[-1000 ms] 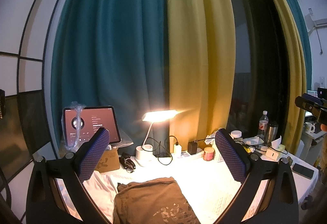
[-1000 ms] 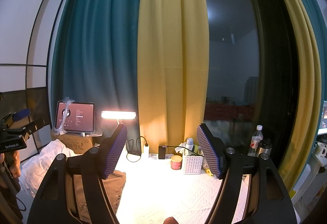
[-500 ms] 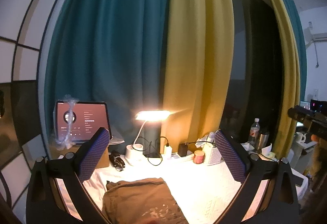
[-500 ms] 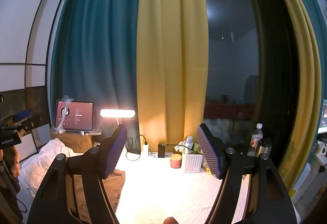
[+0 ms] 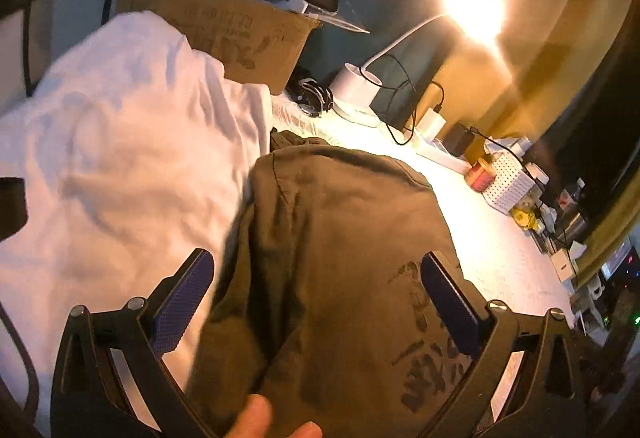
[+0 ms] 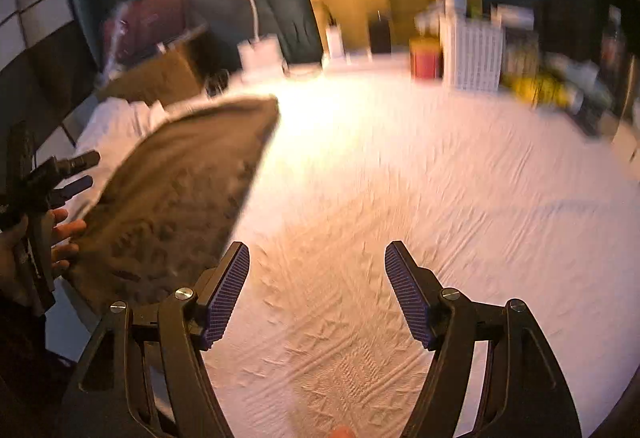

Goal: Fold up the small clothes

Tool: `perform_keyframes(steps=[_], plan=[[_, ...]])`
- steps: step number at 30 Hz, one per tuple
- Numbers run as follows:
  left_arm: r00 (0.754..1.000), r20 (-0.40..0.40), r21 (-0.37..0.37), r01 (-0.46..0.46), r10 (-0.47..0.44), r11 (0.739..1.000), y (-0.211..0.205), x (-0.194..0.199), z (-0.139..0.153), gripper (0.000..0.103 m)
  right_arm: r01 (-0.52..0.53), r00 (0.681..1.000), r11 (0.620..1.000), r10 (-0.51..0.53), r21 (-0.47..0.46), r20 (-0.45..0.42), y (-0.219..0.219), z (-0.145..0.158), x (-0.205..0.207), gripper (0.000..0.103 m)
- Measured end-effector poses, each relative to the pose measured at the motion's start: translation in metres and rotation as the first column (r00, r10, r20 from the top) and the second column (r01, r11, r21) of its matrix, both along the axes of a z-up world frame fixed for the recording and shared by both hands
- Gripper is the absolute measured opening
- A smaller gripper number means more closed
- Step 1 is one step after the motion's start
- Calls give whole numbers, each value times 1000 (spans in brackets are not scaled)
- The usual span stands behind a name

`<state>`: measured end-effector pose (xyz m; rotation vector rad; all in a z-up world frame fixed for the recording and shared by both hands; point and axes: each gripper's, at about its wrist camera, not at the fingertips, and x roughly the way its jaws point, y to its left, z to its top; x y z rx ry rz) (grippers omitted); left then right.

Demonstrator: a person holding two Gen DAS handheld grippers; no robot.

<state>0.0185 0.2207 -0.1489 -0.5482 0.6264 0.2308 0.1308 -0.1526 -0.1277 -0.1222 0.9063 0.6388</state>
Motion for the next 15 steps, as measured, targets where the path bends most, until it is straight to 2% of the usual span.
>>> perform_keyframes(steps=[3, 6, 8, 9, 10, 12, 13, 14, 15], plan=[[998, -53, -6, 27, -28, 1000, -4, 14, -8, 102, 4, 1000, 1000, -3, 17, -15, -11, -2, 6, 74], [994, -110, 36, 15, -11, 999, -4, 24, -10, 102, 2, 1000, 1000, -1, 31, -30, -16, -4, 17, 74], [991, -131, 52, 0, 7, 999, -5, 27, -6, 102, -3, 999, 999, 4, 32, -38, -14, -6, 26, 74], [992, -124, 70, -20, 29, 997, -11, 27, 5, 102, 1, 999, 999, 0, 38, -32, -22, -4, 26, 74], [997, -79, 66, -16, 21, 998, -21, 28, 22, 102, 6, 1000, 999, -5, 41, -27, -22, -3, 33, 74], [998, 12, 76, 54, -55, 996, -54, 41, 55, 102, 54, 999, 996, -54, 65, 2, -46, 7, 40, 74], [985, 83, 82, 142, -148, 987, -88, 54, 79, 102, 99, 995, 993, -101, 70, 27, -64, 16, 40, 74], [963, 138, 78, 222, -231, 972, -116, 66, 94, 102, 149, 986, 987, -153, 67, 62, -82, 24, 42, 74], [914, 209, 63, 343, -348, 937, -157, 82, 111, 102, 209, 971, 976, -215, 60, 106, -104, 34, 40, 74]])
